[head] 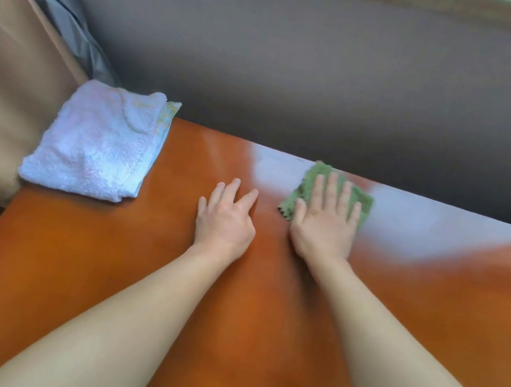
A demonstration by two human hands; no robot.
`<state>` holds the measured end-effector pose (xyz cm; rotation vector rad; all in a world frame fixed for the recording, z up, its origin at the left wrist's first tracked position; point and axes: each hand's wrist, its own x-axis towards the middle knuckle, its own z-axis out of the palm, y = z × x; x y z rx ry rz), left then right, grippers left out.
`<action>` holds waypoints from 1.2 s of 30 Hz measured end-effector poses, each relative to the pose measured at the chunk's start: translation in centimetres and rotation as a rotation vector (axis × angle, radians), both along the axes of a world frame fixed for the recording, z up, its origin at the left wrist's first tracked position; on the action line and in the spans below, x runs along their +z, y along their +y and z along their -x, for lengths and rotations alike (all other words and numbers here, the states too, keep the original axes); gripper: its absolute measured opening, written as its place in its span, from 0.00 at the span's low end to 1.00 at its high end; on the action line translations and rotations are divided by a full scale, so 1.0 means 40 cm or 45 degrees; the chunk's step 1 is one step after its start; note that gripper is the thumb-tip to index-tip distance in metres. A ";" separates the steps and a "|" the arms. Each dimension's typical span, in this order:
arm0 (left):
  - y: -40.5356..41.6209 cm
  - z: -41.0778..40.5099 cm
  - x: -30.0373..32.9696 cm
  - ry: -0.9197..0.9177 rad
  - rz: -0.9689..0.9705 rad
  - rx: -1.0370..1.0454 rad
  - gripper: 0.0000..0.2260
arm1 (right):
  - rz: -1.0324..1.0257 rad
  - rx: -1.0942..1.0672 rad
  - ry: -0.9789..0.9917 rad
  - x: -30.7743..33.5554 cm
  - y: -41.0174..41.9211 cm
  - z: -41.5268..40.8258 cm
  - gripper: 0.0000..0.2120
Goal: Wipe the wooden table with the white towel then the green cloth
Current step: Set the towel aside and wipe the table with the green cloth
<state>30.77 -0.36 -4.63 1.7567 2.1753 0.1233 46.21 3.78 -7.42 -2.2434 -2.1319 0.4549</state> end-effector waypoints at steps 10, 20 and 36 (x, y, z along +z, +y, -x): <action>0.082 -0.085 0.015 -0.031 -0.159 -0.156 0.16 | -0.055 0.080 -0.007 -0.009 0.073 -0.140 0.29; 0.089 -0.144 0.005 0.010 -0.007 -0.259 0.19 | 0.019 0.199 0.006 0.006 0.023 -0.018 0.28; 0.111 -0.148 -0.007 0.187 -0.049 -0.376 0.12 | 0.010 0.056 0.040 0.001 0.037 -0.035 0.28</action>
